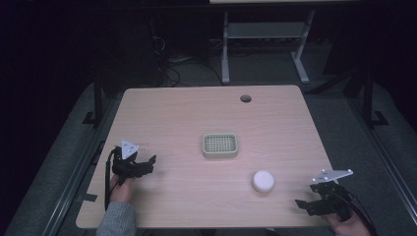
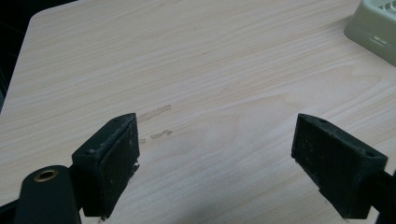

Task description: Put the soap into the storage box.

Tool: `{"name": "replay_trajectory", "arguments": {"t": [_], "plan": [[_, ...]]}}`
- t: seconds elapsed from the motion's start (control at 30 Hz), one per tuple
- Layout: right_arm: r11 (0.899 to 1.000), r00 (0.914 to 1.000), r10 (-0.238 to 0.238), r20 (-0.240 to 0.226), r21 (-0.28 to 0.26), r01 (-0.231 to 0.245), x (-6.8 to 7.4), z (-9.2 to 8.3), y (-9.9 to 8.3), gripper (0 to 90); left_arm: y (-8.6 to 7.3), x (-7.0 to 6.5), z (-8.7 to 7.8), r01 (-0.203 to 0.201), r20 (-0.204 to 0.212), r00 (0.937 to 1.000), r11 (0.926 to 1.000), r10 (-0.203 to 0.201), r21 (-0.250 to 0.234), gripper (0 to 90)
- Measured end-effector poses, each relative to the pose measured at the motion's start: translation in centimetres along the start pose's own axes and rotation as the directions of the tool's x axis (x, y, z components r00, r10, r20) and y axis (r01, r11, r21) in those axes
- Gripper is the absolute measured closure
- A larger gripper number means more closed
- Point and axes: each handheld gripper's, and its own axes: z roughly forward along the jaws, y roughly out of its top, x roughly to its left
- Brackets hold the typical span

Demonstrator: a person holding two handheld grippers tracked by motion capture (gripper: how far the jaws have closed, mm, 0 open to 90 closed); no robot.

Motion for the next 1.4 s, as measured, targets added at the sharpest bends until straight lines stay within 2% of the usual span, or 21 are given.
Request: {"name": "replay_trajectory", "arguments": {"t": [0.1,0.2,0.33,0.6,0.87,1.4], "plan": [[1.000,0.9997,-0.024,0.003,-0.004,0.024,0.3,-0.1,0.3,18.6,0.0,0.0,0.0,-0.003,0.000,1.0000,1.0000,0.003,-0.001,14.9],[1.000,0.9997,-0.022,-0.005,-0.004,0.022,0.4,-0.1,0.5,18.0,0.0,0.0,0.0,-0.004,0.002,1.0000,1.0000,0.004,0.003,14.9],[0.999,0.9992,-0.040,-0.009,0.021,0.040,0.7,-0.1,1.2,18.0,-0.1,0.1,-0.1,0.003,-0.001,1.0000,1.0000,-0.003,0.000,14.8],[0.994,0.9943,-0.105,-0.018,0.037,0.106,1.8,-0.7,3.2,17.6,-0.1,0.1,-0.1,0.001,0.000,1.0000,1.0000,-0.001,-0.002,14.8],[0.990,0.9917,-0.126,-0.027,0.062,0.127,2.2,-0.9,4.2,17.4,-0.1,0.1,-0.2,0.003,0.000,1.0000,1.0000,-0.003,-0.003,14.8],[0.972,0.9772,-0.206,-0.051,0.106,0.211,3.3,-0.6,7.1,17.3,0.0,-0.1,0.0,-0.004,0.005,1.0000,1.0000,0.004,-0.001,14.9]]}}
